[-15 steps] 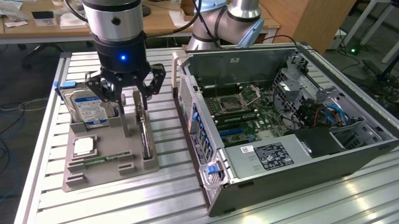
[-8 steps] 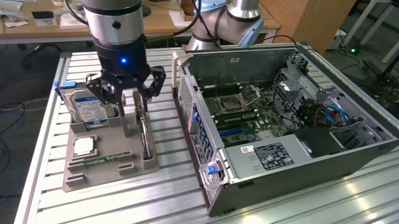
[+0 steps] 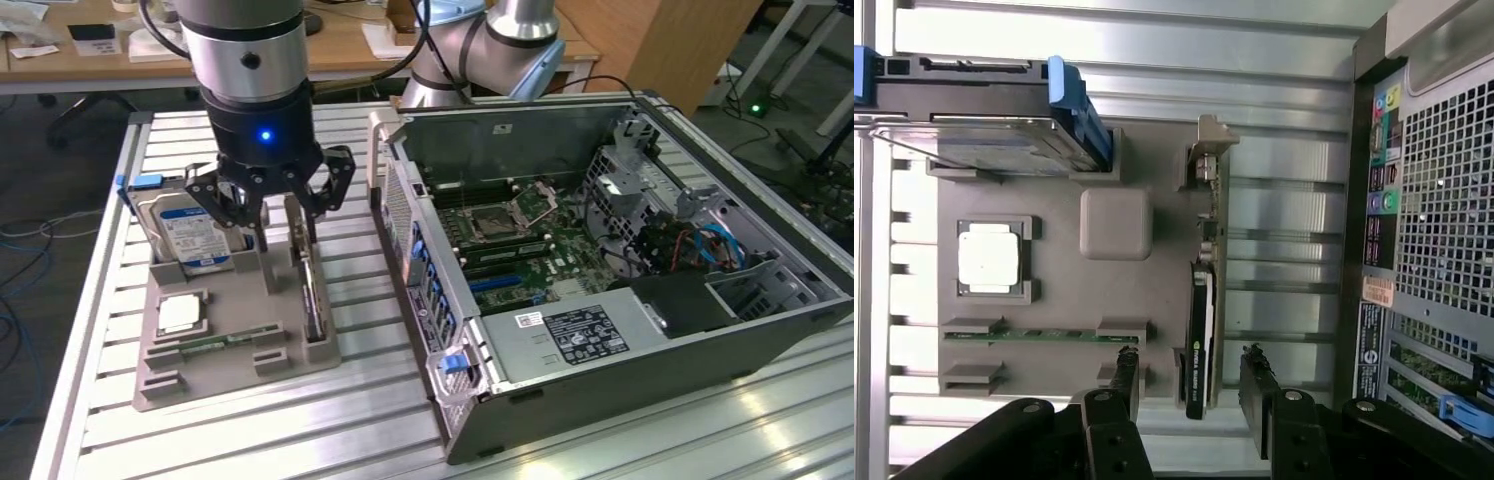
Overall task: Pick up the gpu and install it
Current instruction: 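Pick up the gpu and move the gpu toward the slot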
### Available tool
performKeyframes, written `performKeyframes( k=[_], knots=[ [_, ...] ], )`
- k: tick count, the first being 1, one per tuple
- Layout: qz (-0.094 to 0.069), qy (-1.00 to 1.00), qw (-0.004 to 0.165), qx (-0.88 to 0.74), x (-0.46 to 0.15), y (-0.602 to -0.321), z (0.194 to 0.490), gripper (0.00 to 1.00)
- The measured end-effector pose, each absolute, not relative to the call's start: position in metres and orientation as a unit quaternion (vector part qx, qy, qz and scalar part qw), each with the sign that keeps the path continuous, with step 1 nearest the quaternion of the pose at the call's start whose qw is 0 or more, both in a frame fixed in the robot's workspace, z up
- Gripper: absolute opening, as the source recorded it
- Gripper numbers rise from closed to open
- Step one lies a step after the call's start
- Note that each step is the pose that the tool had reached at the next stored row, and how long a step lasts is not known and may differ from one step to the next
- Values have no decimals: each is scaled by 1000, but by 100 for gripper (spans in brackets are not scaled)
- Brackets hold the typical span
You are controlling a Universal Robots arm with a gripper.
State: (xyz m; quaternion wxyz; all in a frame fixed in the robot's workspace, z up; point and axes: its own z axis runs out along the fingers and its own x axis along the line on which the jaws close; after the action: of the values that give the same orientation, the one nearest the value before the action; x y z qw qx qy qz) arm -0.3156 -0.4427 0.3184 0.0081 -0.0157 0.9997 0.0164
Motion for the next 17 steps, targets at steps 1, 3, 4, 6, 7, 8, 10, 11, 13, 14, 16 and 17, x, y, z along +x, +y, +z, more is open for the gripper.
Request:
performKeyframes(
  k=[1, 3, 4, 6, 7, 8, 10, 11, 13, 14, 16, 17],
  knots=[
    [16, 1000, 8, -16, -316, -443, 318, 53],
    [16, 1000, 8, -16, -316, -443, 317, 53],
    [16, 1000, 8, -16, -316, -443, 316, 53],
    [16, 1000, 8, -16, -316, -443, 316, 53],
    [16, 1000, 8, -16, -316, -443, 315, 53],
    [16, 1000, 8, -16, -316, -443, 315, 53],
    [16, 1000, 8, -16, -316, -443, 314, 53],
    [16, 1000, 8, -16, -316, -444, 313, 53],
    [16, 1000, 8, -16, -316, -444, 312, 53],
    [16, 1000, 8, -16, -316, -444, 312, 53],
    [16, 1000, 8, -16, -316, -444, 310, 53],
    [16, 1000, 8, -16, -316, -444, 310, 53]
  ],
)
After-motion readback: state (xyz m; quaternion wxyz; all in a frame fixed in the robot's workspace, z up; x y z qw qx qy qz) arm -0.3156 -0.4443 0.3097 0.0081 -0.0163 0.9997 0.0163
